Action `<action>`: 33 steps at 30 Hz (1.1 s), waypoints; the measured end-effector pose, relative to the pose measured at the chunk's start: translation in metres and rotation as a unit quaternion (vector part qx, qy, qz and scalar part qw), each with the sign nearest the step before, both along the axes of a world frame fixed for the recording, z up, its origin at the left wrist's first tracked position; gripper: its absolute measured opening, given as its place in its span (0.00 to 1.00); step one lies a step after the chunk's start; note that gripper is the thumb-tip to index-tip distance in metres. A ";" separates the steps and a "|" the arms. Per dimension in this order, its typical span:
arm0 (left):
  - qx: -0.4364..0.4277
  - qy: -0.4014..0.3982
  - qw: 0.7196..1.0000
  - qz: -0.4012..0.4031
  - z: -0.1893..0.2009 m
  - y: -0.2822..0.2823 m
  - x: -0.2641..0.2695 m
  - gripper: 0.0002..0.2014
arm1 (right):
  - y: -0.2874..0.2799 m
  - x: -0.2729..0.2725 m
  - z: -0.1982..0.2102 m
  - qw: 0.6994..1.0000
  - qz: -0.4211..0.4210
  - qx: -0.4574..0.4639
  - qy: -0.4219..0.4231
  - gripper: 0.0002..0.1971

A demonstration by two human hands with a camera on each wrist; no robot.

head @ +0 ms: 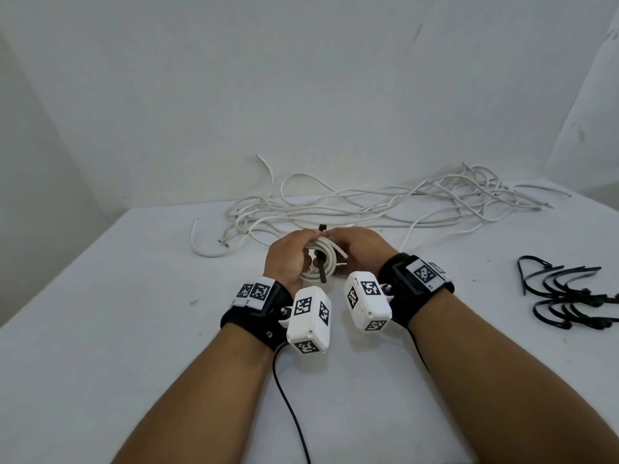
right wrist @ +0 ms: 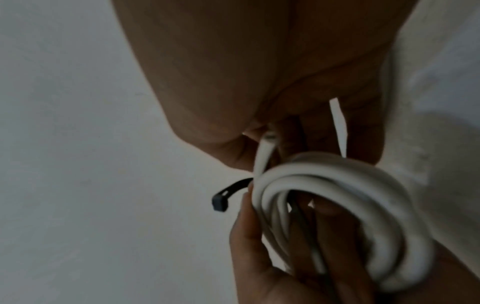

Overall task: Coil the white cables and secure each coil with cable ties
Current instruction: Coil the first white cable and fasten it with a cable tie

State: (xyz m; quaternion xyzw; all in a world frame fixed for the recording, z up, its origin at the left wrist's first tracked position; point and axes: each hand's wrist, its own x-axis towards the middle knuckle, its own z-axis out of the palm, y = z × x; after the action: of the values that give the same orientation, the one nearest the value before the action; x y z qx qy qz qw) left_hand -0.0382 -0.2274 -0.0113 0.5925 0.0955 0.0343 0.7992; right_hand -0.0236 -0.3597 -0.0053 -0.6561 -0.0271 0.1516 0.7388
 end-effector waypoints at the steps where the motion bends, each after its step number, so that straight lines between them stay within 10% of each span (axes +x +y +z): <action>1: 0.001 -0.007 1.000 0.006 0.000 -0.001 0.001 0.03 | -0.001 0.000 0.001 0.999 -0.009 0.029 0.012 0.08; 17: 0.066 -0.049 0.991 -0.102 0.008 0.015 -0.005 0.08 | -0.009 -0.001 0.002 0.998 0.039 -0.008 -0.041 0.20; 25: 0.013 0.013 1.000 -0.026 0.009 0.013 -0.009 0.10 | -0.014 -0.009 -0.002 0.961 0.228 -0.008 -0.159 0.25; 33: 0.053 -0.018 0.998 0.026 0.008 0.007 -0.008 0.06 | -0.008 -0.005 -0.002 0.956 0.092 -0.104 -0.257 0.07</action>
State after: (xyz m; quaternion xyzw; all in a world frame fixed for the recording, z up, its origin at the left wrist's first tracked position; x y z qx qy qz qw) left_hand -0.0461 -0.2207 -0.0031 0.6306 0.0941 0.0707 0.7672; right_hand -0.0290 -0.3680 -0.0075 -0.7408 -0.2605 0.0476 0.6173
